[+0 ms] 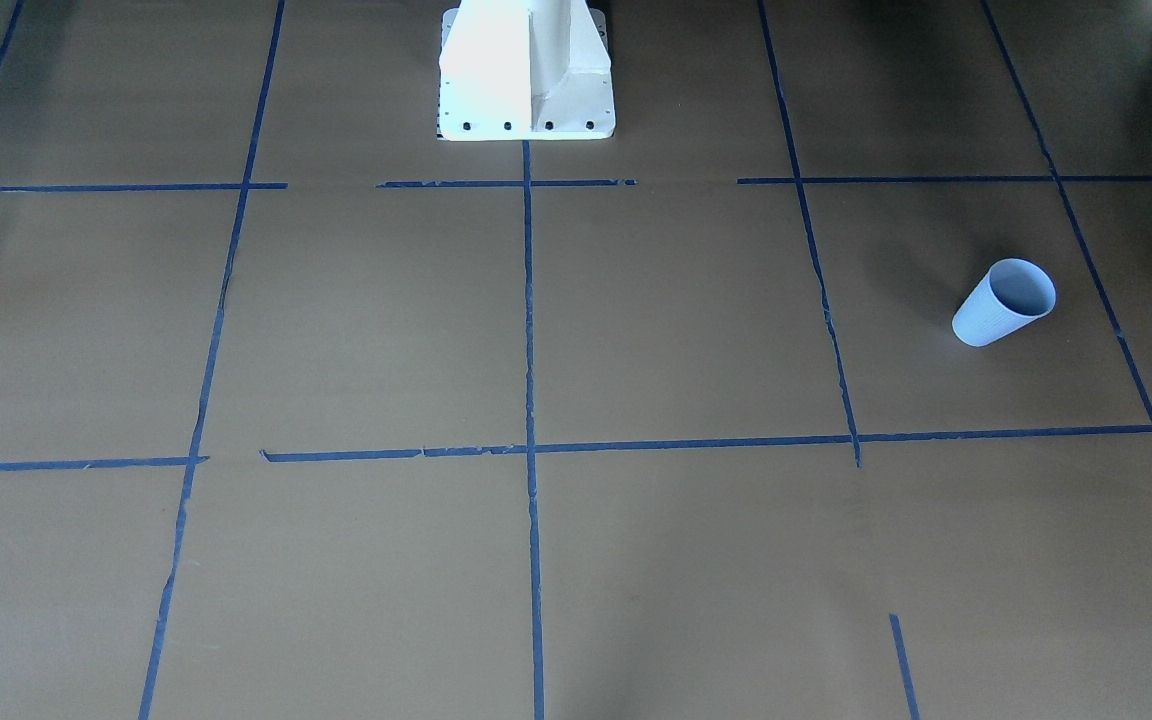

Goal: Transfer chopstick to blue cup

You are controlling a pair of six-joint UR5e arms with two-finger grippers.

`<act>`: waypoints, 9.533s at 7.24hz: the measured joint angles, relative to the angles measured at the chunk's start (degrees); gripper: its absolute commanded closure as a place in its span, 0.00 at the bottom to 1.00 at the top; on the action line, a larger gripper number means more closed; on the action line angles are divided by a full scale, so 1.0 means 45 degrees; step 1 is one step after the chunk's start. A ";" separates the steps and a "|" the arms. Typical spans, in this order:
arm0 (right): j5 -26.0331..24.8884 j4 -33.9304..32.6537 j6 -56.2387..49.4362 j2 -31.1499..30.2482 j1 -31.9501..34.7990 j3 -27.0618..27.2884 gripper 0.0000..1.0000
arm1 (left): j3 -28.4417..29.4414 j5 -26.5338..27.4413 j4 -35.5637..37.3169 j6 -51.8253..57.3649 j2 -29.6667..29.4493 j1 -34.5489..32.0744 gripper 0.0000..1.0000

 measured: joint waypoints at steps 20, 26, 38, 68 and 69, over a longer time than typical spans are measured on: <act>0.0065 0.0000 -0.0027 -0.0003 0.0000 0.0022 0.00 | -0.2861 -0.0552 0.0198 -0.7490 -0.1545 0.3586 1.00; 0.0052 0.0020 -0.0032 0.0148 0.0000 0.0053 0.00 | -0.2496 0.3399 0.3840 -1.3207 -0.8375 0.8746 1.00; 0.0039 0.0020 -0.0032 0.0176 -0.0008 0.0222 0.00 | 0.1510 0.4854 0.0422 -1.3822 -1.0189 1.0776 0.00; -0.1876 0.0457 -0.6895 -0.0489 0.1438 -0.1640 1.00 | -0.5345 0.2880 0.4928 -1.1028 -0.6659 0.6532 0.00; -0.1860 0.0318 -0.6958 -0.0479 0.1628 -0.1577 1.00 | -0.5350 0.2884 0.4932 -1.1052 -0.6658 0.6532 0.00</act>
